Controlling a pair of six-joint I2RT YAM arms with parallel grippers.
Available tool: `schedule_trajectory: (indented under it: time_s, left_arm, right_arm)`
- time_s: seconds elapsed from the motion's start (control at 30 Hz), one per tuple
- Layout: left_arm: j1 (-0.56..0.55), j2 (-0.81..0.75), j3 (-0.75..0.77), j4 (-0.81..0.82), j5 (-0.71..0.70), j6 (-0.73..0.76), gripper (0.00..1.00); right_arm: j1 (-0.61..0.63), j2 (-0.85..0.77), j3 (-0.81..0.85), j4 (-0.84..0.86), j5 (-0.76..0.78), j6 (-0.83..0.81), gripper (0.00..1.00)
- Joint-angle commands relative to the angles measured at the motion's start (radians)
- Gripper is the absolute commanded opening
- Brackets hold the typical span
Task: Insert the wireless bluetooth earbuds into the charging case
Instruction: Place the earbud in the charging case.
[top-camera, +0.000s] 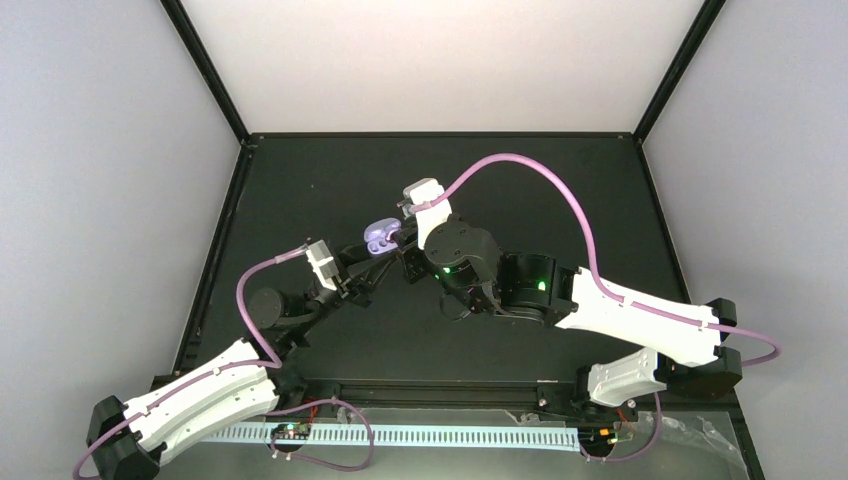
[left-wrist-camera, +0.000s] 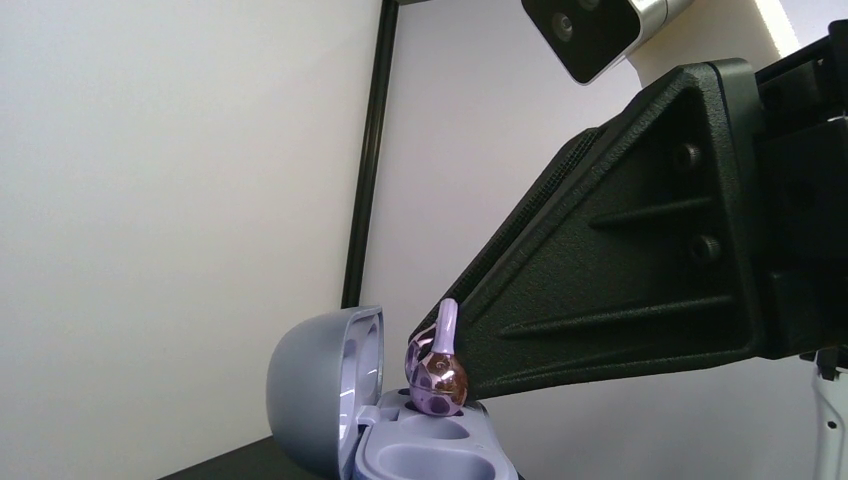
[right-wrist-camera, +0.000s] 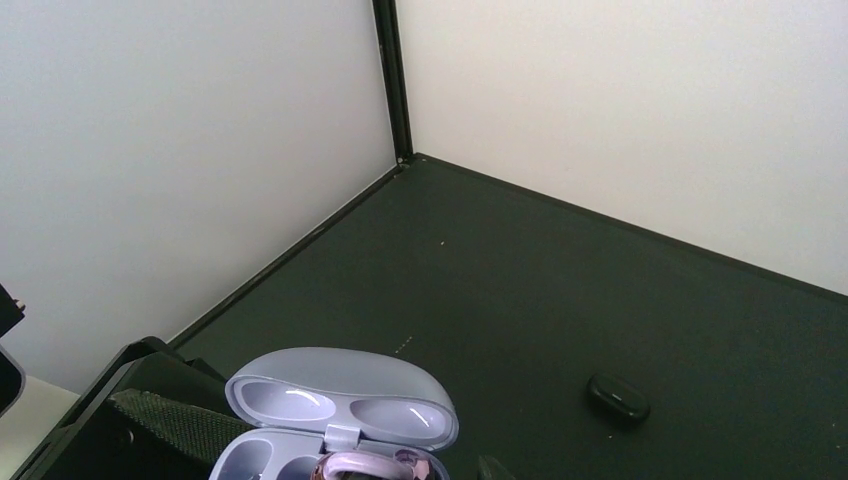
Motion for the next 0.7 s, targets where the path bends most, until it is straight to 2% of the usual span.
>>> schedule_trajectory:
  time_s: [0.0, 0.67]
  left_arm:
    - [-0.006, -0.019, 0.029, 0.023, -0.008, 0.003, 0.02]
    - [-0.006, -0.024, 0.026, 0.02, -0.007, -0.001, 0.02]
  right_arm:
    - [0.007, -0.015, 0.017, -0.018, 0.048, 0.001, 0.23]
    - [0.007, -0.021, 0.01, -0.016, 0.042, 0.0, 0.19]
